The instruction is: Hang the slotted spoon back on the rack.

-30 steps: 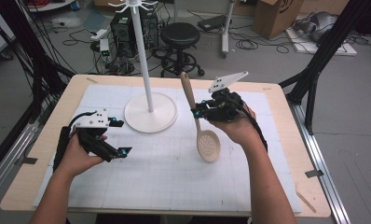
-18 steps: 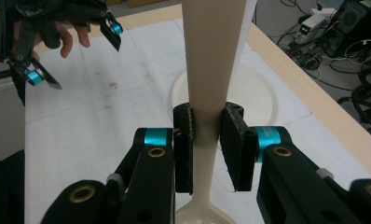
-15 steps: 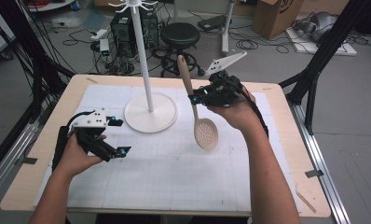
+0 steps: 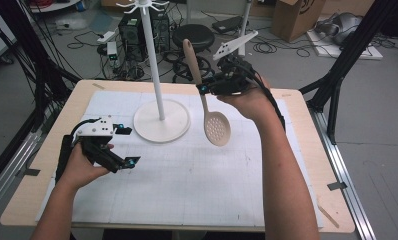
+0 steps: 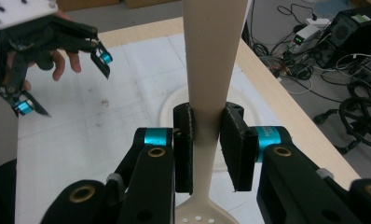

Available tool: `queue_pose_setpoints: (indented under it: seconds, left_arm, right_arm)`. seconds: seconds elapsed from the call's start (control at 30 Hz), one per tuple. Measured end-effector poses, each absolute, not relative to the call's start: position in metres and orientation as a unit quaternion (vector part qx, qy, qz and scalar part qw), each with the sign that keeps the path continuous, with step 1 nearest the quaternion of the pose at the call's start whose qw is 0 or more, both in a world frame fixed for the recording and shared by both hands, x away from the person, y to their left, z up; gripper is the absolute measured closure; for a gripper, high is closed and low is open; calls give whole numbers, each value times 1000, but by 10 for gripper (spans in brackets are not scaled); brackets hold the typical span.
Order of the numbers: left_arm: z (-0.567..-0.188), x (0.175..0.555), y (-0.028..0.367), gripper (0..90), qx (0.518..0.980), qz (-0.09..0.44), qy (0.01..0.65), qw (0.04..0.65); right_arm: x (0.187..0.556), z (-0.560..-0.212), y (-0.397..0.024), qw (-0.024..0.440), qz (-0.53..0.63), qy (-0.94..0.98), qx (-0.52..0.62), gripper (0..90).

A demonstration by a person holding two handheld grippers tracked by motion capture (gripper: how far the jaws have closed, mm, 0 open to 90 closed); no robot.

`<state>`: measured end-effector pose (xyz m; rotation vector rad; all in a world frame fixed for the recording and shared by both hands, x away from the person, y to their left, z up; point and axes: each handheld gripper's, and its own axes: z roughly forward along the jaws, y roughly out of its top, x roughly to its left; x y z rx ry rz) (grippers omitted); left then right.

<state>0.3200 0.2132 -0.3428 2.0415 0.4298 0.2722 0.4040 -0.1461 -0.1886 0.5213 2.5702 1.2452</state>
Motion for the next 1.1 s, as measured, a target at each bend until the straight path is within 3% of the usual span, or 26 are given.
queue_pose_setpoints:
  seconds: [1.1]
  left_arm:
    - [-340, 318, 213, 18, 841, 114, 172, 500]
  right_arm:
    - [455, -143, -109, 135, 412, 883, 181, 758]
